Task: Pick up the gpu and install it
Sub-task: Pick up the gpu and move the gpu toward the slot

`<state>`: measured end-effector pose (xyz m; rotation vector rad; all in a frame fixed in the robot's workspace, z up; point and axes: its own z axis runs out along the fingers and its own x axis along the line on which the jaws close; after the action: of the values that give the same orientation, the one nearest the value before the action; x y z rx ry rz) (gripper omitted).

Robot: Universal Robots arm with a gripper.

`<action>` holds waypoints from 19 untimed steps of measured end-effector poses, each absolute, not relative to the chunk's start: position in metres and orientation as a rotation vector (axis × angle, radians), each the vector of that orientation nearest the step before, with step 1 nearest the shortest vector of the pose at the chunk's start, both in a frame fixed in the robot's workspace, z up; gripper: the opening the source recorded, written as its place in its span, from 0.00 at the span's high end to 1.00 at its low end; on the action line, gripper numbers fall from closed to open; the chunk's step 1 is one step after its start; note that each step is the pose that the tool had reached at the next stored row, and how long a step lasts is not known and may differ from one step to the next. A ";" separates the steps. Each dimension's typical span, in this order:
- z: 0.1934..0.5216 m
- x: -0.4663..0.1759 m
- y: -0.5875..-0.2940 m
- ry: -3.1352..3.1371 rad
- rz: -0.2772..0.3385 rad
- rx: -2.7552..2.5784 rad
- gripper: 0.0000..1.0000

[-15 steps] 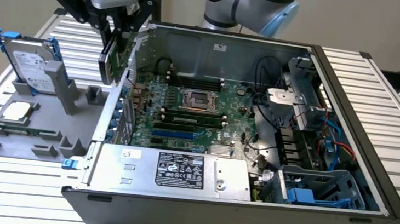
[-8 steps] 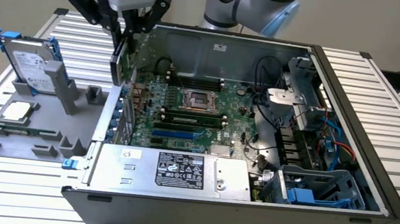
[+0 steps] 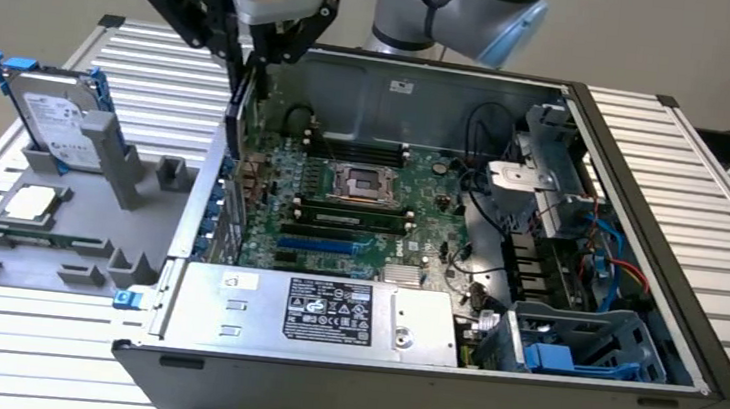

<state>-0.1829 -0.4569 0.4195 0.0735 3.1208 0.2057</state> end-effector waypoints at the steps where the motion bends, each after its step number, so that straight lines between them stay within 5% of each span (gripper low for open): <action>1: 0.419 -0.181 -0.457 3.121 0.206 0.073 1.00; 19: 0.420 -0.144 -0.457 3.122 0.206 0.064 1.00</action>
<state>-0.1440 -0.4569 0.4195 0.0640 3.1223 0.2057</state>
